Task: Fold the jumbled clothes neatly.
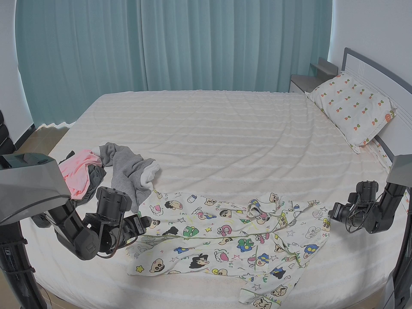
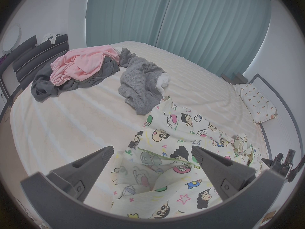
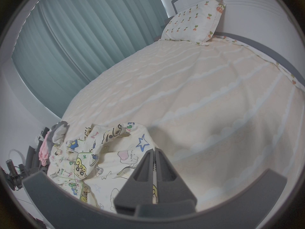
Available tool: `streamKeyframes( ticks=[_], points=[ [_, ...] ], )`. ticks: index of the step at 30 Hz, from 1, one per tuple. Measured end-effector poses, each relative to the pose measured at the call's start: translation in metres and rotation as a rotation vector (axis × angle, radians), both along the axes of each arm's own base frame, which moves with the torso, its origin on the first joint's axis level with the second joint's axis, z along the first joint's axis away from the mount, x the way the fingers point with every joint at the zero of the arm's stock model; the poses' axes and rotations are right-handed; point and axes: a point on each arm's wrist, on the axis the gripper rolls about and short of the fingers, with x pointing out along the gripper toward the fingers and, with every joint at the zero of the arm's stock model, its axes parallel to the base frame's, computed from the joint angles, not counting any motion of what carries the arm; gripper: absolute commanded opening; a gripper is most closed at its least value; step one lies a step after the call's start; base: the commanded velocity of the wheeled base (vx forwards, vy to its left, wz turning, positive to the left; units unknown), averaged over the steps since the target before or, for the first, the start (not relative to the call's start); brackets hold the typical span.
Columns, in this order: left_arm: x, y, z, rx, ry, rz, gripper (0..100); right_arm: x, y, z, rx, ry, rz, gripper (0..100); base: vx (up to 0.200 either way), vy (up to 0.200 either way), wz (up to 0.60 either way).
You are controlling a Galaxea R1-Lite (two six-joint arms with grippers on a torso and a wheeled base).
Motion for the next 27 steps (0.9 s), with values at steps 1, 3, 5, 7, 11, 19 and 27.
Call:
streamKeyframes(
  ticks=[1,3,5,7,11,19,27],
  points=[
    [0.0,0.0,0.0,-0.001,0.001,0.0,100,0.002,-0.002,0.0,-0.013,-0.003,-0.016,0,0.0,0.0,0.0],
    [-0.001,-0.001,-0.001,-0.004,0.005,-0.001,100,0.007,-0.007,0.0,-0.04,-0.015,-0.05,0,0.0,0.0,0.0],
    [-0.001,-0.001,-0.002,-0.008,0.008,-0.006,100,0.01,-0.01,-0.001,-0.054,-0.02,-0.062,0,0.0,0.0,0.0],
    [-0.001,-0.002,-0.002,-0.013,0.013,-0.011,100,0.011,-0.012,-0.002,-0.065,-0.015,-0.065,0,0.0,0.0,0.0],
    [-0.004,-0.002,-0.004,-0.033,0.031,-0.031,100,0.013,-0.017,-0.004,-0.075,-0.012,-0.08,0,0.0,0.0,0.0],
    [-0.011,-0.001,-0.008,-0.081,0.081,-0.065,100,0.008,-0.02,-0.005,-0.076,-0.002,-0.065,100,0.0,0.0,0.0],
    [-0.003,-0.005,-0.003,-0.188,0.059,-0.003,100,0.004,0.001,0.015,0.06,-0.073,-0.002,100,0.0,0.0,0.0]
  ],
)
